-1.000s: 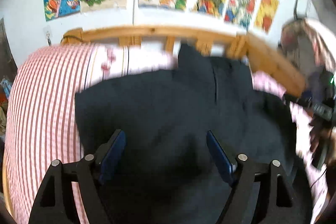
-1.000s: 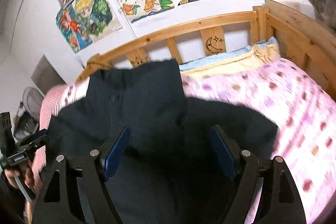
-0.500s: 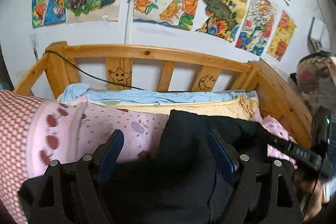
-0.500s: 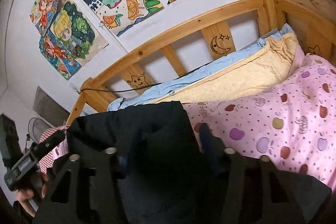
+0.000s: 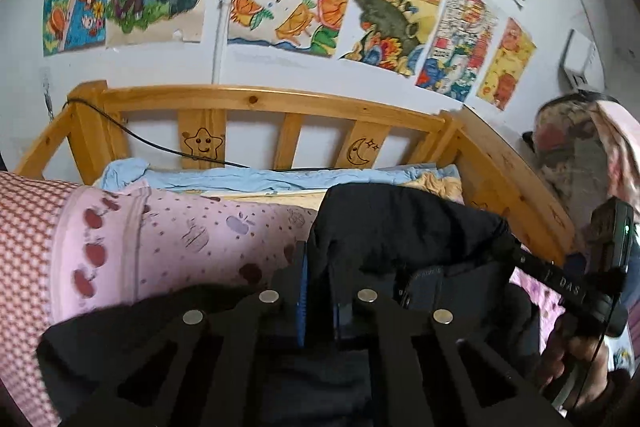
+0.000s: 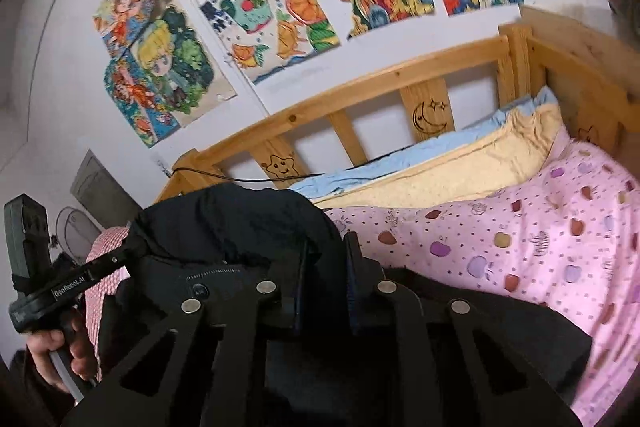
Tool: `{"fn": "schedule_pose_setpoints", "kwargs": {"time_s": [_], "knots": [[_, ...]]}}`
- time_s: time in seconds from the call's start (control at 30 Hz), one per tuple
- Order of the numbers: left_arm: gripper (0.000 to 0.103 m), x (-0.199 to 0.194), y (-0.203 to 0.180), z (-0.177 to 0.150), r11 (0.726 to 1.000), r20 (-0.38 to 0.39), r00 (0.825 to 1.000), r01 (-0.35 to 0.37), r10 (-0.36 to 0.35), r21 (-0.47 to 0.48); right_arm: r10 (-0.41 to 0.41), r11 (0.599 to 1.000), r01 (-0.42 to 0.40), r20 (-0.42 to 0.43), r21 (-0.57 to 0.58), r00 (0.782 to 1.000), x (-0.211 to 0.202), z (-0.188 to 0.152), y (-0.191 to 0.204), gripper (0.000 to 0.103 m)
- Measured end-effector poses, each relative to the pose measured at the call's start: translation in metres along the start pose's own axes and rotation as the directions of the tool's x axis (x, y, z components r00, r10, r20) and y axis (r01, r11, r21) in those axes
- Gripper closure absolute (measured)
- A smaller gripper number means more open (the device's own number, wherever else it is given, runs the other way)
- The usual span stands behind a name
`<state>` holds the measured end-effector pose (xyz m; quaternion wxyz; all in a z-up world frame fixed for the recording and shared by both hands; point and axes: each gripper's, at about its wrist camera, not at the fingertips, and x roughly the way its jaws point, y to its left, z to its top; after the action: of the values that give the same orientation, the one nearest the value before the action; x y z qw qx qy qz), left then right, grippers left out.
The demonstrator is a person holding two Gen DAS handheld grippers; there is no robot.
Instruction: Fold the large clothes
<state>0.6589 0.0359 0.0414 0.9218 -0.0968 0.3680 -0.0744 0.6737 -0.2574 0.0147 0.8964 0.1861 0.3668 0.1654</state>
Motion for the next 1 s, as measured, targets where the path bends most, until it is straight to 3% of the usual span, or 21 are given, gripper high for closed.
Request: {"fn": "schedule_pose_setpoints", "kwargs": {"time_s": [0.3,0.43,0.63,1.0], "knots": [[0.098,-0.064,0.001,-0.044,0.998,-0.052,0.999,0.013,-0.010,0.068,-0.070,0.971,0.061,-0.033,-0.231,0.997,-0.064,-0.047,0.016,0.094],[0.098,-0.060,0.005,-0.074,0.996,-0.125,0.992,-0.009,0.020,0.089,-0.131,0.951,0.097,-0.096,-0.294,0.987,-0.061,-0.076,0.011,0.094],[0.099,-0.036,0.011,-0.111,0.994,-0.194,0.980,-0.025,0.046,0.107,-0.165,0.943,0.122,-0.117,-0.309,0.979,-0.048,-0.104,0.002,0.095],[0.098,-0.018,0.011,-0.150,0.978,-0.112,0.988,-0.079,0.102,0.192,-0.172,0.942,0.156,-0.027,-0.296,0.985,-0.035,-0.143,-0.009,0.094]]}}
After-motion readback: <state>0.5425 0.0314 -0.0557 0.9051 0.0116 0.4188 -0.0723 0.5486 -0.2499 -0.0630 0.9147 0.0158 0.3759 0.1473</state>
